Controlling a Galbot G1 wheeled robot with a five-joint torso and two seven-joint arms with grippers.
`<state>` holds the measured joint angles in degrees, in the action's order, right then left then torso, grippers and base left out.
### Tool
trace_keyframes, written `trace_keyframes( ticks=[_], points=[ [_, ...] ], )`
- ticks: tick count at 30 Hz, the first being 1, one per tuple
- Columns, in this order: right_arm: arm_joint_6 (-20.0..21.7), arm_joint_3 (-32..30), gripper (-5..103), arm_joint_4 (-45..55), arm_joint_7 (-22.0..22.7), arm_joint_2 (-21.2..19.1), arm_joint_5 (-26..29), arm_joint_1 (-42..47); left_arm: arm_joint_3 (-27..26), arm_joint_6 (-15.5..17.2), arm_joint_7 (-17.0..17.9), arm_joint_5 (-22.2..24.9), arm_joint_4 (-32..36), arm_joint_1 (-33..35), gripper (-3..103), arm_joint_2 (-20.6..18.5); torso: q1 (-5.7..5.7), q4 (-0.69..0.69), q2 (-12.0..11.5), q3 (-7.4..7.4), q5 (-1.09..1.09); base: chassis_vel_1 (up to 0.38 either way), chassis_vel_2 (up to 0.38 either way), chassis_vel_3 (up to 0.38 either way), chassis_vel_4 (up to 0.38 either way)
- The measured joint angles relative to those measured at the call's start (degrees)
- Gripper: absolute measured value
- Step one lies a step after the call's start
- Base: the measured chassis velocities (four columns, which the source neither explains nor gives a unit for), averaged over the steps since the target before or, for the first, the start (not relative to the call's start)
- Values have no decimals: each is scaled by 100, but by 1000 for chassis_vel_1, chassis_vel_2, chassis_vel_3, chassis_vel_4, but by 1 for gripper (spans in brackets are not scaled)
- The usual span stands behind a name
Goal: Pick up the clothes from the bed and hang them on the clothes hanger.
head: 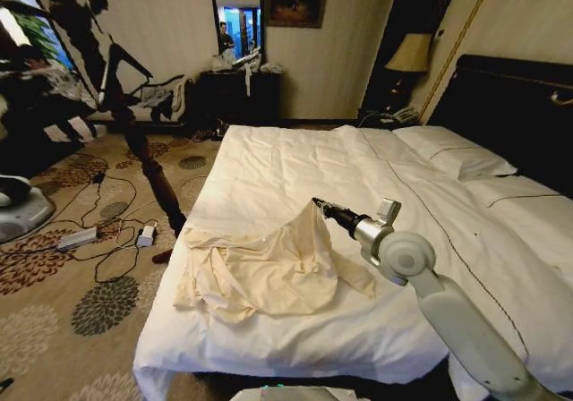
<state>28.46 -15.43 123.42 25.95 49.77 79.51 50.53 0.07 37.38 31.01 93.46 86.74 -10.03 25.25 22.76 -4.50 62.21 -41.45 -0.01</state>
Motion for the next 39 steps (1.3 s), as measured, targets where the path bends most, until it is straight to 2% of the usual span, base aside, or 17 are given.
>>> trace_keyframes(
  ticks=[1,2,3,4,6,8,10,17,19,23,28,31,34,38,39],
  points=[
    [0,0,0,0,0,0,0,0,0,0,0,0,0,0,100,0,0,0,0,0,0,0,0,0,0],
    [-2,-5,0,1,3,1,5,-16,459,0,-149,-65,-425,-522,100,287,2,-2,0,-1,3,0,0,0,0],
    [-4,-9,0,0,8,2,7,-23,614,0,-207,-99,-594,-702,100,407,3,-3,-1,-1,4,0,0,0,0],
    [-9,-44,0,18,27,6,36,-31,1059,9,-344,-238,-1148,-1280,100,835,4,-5,-2,-2,3,0,0,0,0],
    [-12,-152,0,70,52,-21,75,26,1390,37,-380,-409,-1614,-1696,100,1258,4,-1,-1,-1,8,0,0,0,0],
    [-13,-213,0,86,54,-47,77,70,1451,83,-317,-469,-1718,-1762,100,1392,2,2,-1,-1,7,0,0,0,0],
    [-13,-410,0,136,52,-113,88,197,1481,280,-126,-544,-1866,-1794,100,1579,0,2,-1,0,2,0,0,0,0],
    [-12,-654,0,167,51,-193,146,305,1360,389,-86,-910,-1806,-1653,100,1491,1,7,-1,0,-1,0,0,0,0],
    [-41,-661,0,159,37,-197,153,305,1330,336,-188,-1167,-1855,-1683,100,1490,-1,7,0,1,1,0,0,0,0],
    [-57,-620,0,155,32,-183,157,283,1212,203,-341,-1333,-1819,-1696,100,1511,0,3,0,1,1,0,0,0,0],
    [-60,-548,0,155,32,-168,154,271,1095,169,-357,-1391,-1643,-1658,100,1495,-1,3,0,1,2,0,0,0,0],
    [-62,-527,0,155,31,-170,153,274,1139,172,-355,-1492,-1777,-1668,100,1499,-1,4,0,1,3,0,0,0,0],
    [-64,-505,0,159,31,-174,152,271,1331,93,-609,-1994,-2163,-1624,100,1554,0,6,0,0,-1,0,0,0,0],
    [-70,-502,0,177,33,-176,158,271,1329,74,-687,-2120,-2400,-1534,100,1709,0,4,0,0,0,0,0,0,0],
    [-72,-517,0,191,35,-185,170,280,1330,74,-715,-2122,-2469,-1525,103,1766,0,2,0,0,2,0,0,0,0]
  ],
)
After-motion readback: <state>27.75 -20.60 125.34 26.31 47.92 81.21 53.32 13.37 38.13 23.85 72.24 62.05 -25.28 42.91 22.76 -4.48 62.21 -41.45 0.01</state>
